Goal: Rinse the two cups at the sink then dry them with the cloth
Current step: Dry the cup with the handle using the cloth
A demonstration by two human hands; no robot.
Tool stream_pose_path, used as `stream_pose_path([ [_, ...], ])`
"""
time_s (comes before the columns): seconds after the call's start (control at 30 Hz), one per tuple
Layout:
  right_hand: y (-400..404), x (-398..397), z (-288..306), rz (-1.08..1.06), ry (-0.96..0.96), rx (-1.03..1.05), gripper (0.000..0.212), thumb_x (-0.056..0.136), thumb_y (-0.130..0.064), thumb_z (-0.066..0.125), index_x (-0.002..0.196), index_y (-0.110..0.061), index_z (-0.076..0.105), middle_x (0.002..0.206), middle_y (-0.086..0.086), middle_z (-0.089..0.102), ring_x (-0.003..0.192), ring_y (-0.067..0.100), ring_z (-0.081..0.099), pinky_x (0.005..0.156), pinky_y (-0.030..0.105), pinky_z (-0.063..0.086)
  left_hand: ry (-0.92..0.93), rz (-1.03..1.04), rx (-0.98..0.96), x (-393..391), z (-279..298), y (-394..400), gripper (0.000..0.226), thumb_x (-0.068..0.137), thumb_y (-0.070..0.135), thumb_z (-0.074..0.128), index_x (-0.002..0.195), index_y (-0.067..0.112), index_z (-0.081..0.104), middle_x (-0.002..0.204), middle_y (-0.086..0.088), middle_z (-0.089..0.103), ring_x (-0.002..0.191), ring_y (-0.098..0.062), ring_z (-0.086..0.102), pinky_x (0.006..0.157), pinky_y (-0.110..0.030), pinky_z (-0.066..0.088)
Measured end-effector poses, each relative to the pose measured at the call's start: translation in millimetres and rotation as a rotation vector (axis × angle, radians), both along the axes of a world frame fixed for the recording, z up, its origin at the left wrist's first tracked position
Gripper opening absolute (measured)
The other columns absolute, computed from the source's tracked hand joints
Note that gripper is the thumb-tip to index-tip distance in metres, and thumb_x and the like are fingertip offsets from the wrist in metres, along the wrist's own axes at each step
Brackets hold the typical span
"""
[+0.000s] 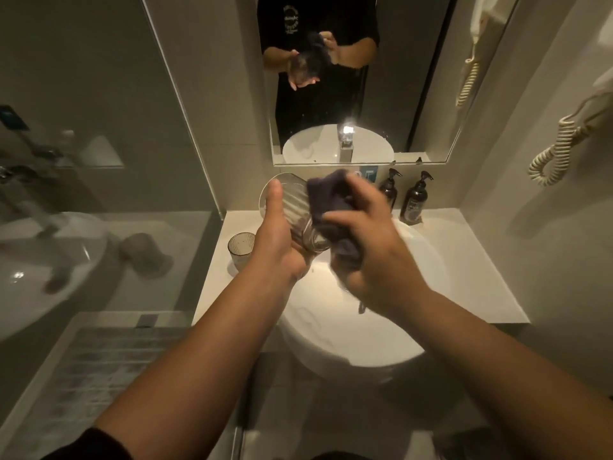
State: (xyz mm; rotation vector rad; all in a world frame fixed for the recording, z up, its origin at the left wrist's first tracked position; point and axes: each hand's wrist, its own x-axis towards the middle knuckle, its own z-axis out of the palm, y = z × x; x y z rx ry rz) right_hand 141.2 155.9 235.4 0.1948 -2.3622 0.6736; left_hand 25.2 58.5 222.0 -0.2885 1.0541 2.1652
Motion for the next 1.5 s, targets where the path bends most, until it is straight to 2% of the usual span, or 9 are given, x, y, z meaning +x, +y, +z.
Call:
stream_pose_path([
  [0.17,1,-12,-25,0.011,0.016,0.308,0.037,0.075,-0.007,0.077,0.110,-0.003,0.063,0.140,0.023,0.048,0.137,0.040,0.034,0.105,0.048,0.036,-0.087,0.011,-0.007,9,4,-3,0.083,0.078,0.077,0.062,0.123,0.008,0.065,0.105,-0.019,0.077,0.096,-0.039,0.075,0.075,-0.050,0.063],
  [0.33,4,-7,-51,0.138,0.145,0.358,0.021,0.087,-0.011,0.062,0.106,-0.003,0.065,0.136,0.019,0.053,0.138,0.030,0.033,0.112,0.037,0.031,-0.138,-0.048,-0.023,12,7,-5,0.092,0.074,0.083,0.057,0.119,0.004,0.066,0.106,-0.021,0.076,0.097,-0.037,0.073,0.065,-0.046,0.064],
  [0.63,35,4,-53,0.145,-0.007,0.391,0.026,0.069,-0.003,0.081,0.093,-0.003,0.070,0.113,0.015,0.069,0.111,0.030,0.062,0.094,0.030,0.047,-0.021,0.067,-0.006,-1,11,-1,0.075,0.086,0.073,0.054,0.125,0.011,0.066,0.110,-0.018,0.076,0.095,-0.035,0.076,0.081,-0.052,0.062],
  [0.7,42,5,-51,0.034,-0.183,0.141,0.031,0.070,0.004,0.077,0.097,-0.010,0.069,0.107,0.007,0.070,0.098,0.020,0.067,0.081,0.022,0.052,0.014,0.079,-0.031,-4,12,0,0.071,0.089,0.073,0.049,0.124,0.014,0.067,0.109,-0.016,0.076,0.095,-0.032,0.075,0.078,-0.052,0.062],
  [0.8,47,4,-38,-0.160,-0.501,-0.727,0.027,0.083,0.003,0.055,0.099,-0.016,0.065,0.091,0.005,0.068,0.074,0.008,0.068,0.058,0.016,0.051,0.018,0.063,-0.014,-9,12,0,0.071,0.089,0.075,0.045,0.123,0.016,0.068,0.113,-0.016,0.076,0.100,-0.034,0.074,0.084,-0.054,0.060],
  [0.93,54,6,-22,-0.035,-0.324,-1.533,0.039,0.087,0.006,0.043,0.111,-0.015,0.067,0.105,0.016,0.068,0.099,0.030,0.067,0.069,0.032,0.055,0.011,0.085,-0.004,-11,11,-2,0.069,0.090,0.075,0.044,0.119,0.017,0.069,0.114,-0.017,0.075,0.100,-0.034,0.073,0.088,-0.057,0.057],
  [1.07,42,10,10,-0.068,-0.027,-0.755,0.044,0.086,0.003,0.050,0.126,-0.011,0.060,0.119,0.011,0.063,0.109,0.015,0.061,0.091,0.025,0.051,-0.004,0.072,-0.008,-6,11,2,0.070,0.089,0.075,0.046,0.120,0.016,0.068,0.114,-0.019,0.074,0.100,-0.036,0.073,0.088,-0.057,0.058],
  [1.23,31,-17,3,0.075,0.144,0.385,0.042,0.085,-0.002,0.057,0.126,0.005,0.056,0.138,0.030,0.046,0.135,0.040,0.037,0.110,0.045,0.036,-0.005,-0.045,0.061,-1,14,5,0.080,0.089,0.077,0.041,0.129,0.012,0.065,0.112,-0.020,0.075,0.093,-0.036,0.075,0.075,-0.045,0.062],
  [1.5,33,-27,-23,0.053,0.115,0.574,0.065,0.072,0.001,0.077,0.131,0.002,0.051,0.140,0.029,0.044,0.134,0.044,0.037,0.105,0.053,0.038,-0.045,-0.039,0.036,-1,13,-1,0.083,0.086,0.077,0.046,0.125,0.008,0.067,0.114,-0.020,0.074,0.102,-0.036,0.074,0.089,-0.046,0.060],
])
